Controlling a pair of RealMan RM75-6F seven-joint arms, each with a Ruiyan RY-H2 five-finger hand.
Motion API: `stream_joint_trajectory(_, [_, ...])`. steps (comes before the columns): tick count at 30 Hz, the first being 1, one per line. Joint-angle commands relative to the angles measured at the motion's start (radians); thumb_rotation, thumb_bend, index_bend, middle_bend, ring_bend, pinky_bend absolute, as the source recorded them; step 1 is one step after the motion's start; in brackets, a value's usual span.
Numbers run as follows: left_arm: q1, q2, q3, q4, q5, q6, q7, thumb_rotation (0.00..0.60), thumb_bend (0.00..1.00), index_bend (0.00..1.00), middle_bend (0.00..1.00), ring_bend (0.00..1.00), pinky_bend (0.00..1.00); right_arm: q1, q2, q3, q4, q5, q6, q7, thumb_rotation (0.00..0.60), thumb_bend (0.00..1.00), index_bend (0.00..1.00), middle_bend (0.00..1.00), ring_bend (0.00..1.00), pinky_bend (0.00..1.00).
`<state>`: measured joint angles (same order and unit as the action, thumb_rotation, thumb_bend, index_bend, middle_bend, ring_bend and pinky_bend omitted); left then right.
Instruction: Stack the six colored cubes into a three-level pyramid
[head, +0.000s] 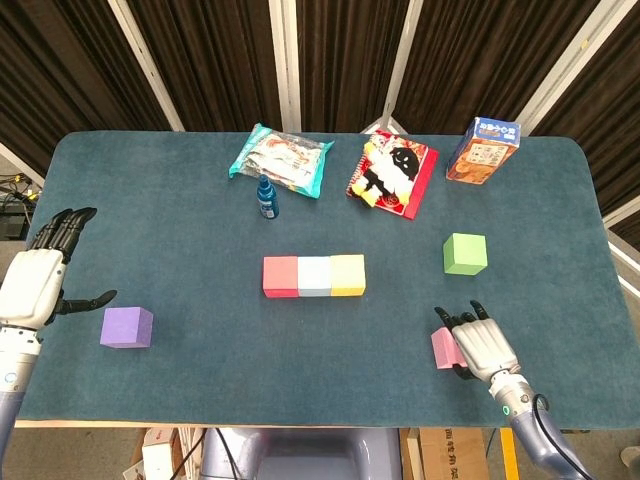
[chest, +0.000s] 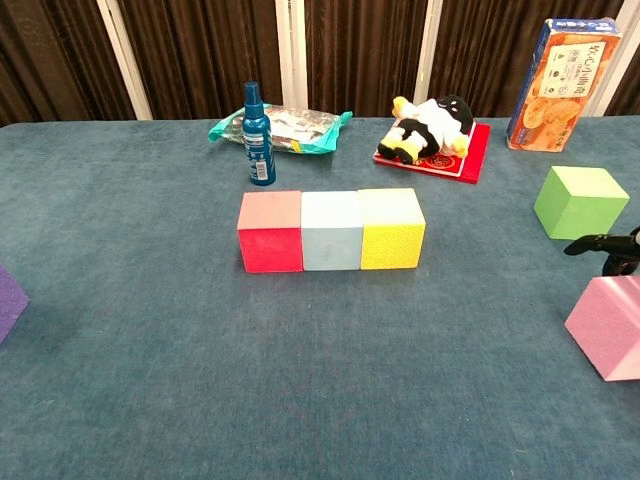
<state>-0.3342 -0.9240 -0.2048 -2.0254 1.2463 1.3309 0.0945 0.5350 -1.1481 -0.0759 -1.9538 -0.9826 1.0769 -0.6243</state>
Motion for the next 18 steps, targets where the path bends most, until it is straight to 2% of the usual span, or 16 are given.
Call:
stream_joint_trajectory(1, [0.000,0.000,0.000,-0.001,0.001,0.001,0.000,0.600,0.14,0.00,0.05,0.04,0.11,-0.002,-0.002,0.000,0.000,-0.006,0.003,0.002,0.600,0.32,0.00,0.40,0.29,0.00])
stream_joint_trajectory(9, [0.001,0.000,0.000,-0.004,0.004,0.003,0.000,0.600,0.14,0.00,0.05,0.04,0.11,-0.002,-0.001,0.023,-0.021,-0.059,0.027,0.013,0.600,0.32,0.00,0.40,0.29,0.00])
stream_joint_trajectory(18, [0.002,0.003,-0.002,-0.004,0.003,0.006,-0.003,0.600,0.14,0.00,0.05,0.04,0.11,0.054,-0.016,0.080,-0.053,-0.006,0.018,-0.051,0.600,0.32,0.00,0.40,0.29,0.00])
